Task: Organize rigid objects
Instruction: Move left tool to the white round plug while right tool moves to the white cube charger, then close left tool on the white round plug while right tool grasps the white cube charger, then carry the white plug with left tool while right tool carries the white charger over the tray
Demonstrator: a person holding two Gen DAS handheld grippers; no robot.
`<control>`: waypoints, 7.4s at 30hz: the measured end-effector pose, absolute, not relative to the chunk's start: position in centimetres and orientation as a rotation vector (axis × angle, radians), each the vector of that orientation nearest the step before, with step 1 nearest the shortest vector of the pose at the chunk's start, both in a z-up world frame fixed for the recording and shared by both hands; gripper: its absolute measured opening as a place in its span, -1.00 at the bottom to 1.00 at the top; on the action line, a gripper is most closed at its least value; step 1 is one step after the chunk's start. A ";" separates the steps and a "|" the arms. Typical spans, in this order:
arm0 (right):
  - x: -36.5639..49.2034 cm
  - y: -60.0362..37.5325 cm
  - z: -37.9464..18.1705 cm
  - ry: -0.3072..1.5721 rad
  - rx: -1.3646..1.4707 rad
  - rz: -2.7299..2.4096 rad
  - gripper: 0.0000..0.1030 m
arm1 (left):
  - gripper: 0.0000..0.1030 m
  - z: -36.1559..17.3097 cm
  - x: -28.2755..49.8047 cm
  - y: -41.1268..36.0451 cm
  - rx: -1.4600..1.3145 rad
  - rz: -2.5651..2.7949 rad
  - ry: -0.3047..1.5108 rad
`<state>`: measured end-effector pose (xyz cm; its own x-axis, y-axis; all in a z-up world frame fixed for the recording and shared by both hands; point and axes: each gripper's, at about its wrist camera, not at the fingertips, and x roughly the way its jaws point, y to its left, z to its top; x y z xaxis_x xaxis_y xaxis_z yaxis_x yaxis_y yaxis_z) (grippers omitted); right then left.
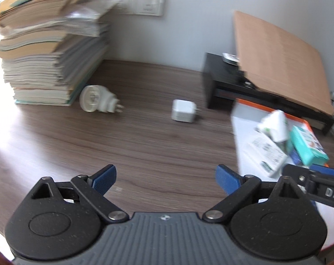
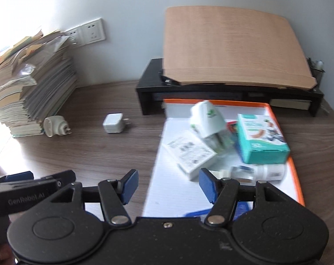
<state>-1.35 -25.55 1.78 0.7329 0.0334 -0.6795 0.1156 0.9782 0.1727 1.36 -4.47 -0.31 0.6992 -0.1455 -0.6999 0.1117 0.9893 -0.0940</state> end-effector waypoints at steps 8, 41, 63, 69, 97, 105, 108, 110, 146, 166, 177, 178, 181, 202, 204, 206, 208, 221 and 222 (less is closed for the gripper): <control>0.2 -22.8 1.5 0.762 0.205 -0.039 0.43 | 1.00 -0.4 5.2 0.8 -0.058 -0.053 0.770; 7.7 -16.5 -2.5 0.880 0.181 -0.124 0.44 | 0.91 -6.6 21.2 4.6 -0.033 -0.188 0.803; 14.7 -15.0 -3.0 0.833 0.206 -0.048 0.57 | 0.40 -4.6 15.8 7.3 -0.088 -0.279 0.728; 19.5 -14.6 -4.1 0.844 0.188 -0.059 0.57 | 0.40 -4.2 14.2 7.6 -0.087 -0.262 0.726; 15.6 -15.3 -1.7 0.754 0.116 -0.026 0.23 | 0.40 -3.2 12.0 5.0 -0.092 -0.269 0.722; 11.7 -16.6 0.3 0.759 0.124 -0.038 0.23 | 0.40 -2.0 9.3 2.5 -0.070 -0.279 0.716; 9.9 -17.6 1.0 0.754 0.128 -0.052 0.23 | 0.40 -1.5 7.9 1.4 -0.057 -0.286 0.712; 8.8 -18.3 1.3 0.755 0.130 -0.061 0.23 | 0.40 -1.3 7.0 0.6 -0.049 -0.292 0.711; -11.5 -34.8 3.8 0.643 0.251 -0.293 0.24 | 0.41 1.3 -6.3 -16.3 0.069 -0.559 0.613; -12.5 -37.4 3.4 0.651 0.253 -0.255 0.24 | 0.41 0.0 -7.4 -19.8 0.084 -0.579 0.641; -10.7 -37.8 2.7 0.670 0.240 -0.222 0.24 | 0.41 -0.3 -6.2 -20.1 0.071 -0.545 0.648; -10.5 -37.8 2.7 0.671 0.241 -0.219 0.24 | 0.41 -0.3 -6.1 -20.1 0.071 -0.541 0.648; -10.1 -37.9 2.6 0.672 0.241 -0.216 0.24 | 0.41 -0.4 -5.7 -20.2 0.071 -0.535 0.651; -8.2 -37.5 2.4 0.681 0.233 -0.209 0.24 | 0.41 -0.7 -4.3 -19.5 0.060 -0.518 0.653; -8.1 -37.4 2.4 0.683 0.233 -0.210 0.24 | 0.41 -0.8 -4.3 -19.4 0.059 -0.515 0.654; -7.9 -37.4 2.3 0.684 0.232 -0.210 0.24 | 0.41 -0.9 -4.3 -19.3 0.057 -0.516 0.657; -7.9 -37.3 2.4 0.684 0.232 -0.210 0.24 | 0.41 -0.9 -4.3 -19.1 0.057 -0.517 0.657; -7.4 -37.0 2.1 0.699 0.227 -0.206 0.24 | 0.41 -0.9 -3.8 -18.6 0.045 -0.510 0.662; -7.4 -37.0 2.1 0.699 0.228 -0.206 0.24 | 0.41 -0.9 -3.8 -18.6 0.045 -0.511 0.661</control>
<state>-7.40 -36.98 2.10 0.7469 -0.1110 -0.6556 0.2625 0.9551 0.1374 -3.83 -18.64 -0.94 0.6709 -0.4394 -0.5973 0.4676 0.8759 -0.1191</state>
